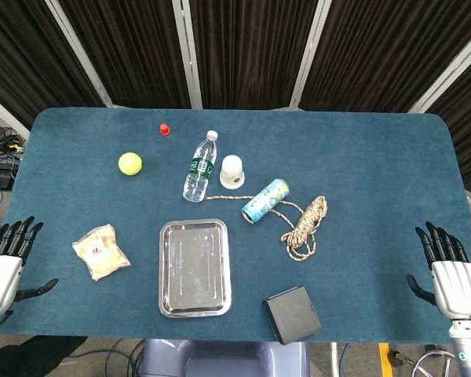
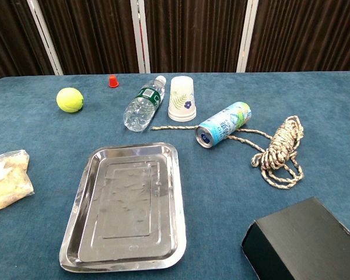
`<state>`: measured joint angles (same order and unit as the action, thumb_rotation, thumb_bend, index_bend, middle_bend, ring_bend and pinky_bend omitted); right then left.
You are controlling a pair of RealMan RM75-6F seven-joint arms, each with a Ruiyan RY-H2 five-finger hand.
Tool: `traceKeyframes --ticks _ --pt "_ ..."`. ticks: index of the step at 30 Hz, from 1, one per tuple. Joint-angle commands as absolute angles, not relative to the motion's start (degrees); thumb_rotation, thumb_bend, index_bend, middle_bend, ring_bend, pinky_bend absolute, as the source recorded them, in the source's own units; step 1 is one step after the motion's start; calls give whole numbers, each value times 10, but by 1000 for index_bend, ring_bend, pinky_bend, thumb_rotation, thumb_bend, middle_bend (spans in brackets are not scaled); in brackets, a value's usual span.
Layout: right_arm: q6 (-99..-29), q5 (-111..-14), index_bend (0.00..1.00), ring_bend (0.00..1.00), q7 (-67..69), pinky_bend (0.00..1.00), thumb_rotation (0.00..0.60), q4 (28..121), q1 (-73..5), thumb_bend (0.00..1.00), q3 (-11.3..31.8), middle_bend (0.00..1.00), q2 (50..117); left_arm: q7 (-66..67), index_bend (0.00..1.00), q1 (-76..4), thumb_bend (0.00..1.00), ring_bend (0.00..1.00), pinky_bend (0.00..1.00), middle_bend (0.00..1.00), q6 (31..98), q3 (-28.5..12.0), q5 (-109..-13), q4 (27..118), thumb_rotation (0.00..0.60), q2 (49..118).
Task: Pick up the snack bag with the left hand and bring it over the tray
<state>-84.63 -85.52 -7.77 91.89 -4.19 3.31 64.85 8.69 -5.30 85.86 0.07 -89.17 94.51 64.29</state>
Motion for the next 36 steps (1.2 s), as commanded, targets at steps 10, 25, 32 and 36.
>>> traceKeyframes --ticks 10,25,32,36 --pt "-847 -856 0 0 -81 111 600 922 -42 303 33 0 650 108 0 -72 0 0 0 0 809 0 -871 946 600 642" --pt "-845 -857 0 0 -77 111 600 923 -43 303 33 0 650 231 1 -166 30 0 122 0 618 -14 -745 947 600 679" --pt "-848 -859 0 0 -72 111 600 923 -42 303 33 0 648 294 41 -198 41 0 135 0 588 -24 -693 932 600 733" --pt "-847 -858 0 0 -70 111 600 923 -42 303 33 0 648 330 76 -216 52 24 144 34 574 -29 -649 913 600 773"
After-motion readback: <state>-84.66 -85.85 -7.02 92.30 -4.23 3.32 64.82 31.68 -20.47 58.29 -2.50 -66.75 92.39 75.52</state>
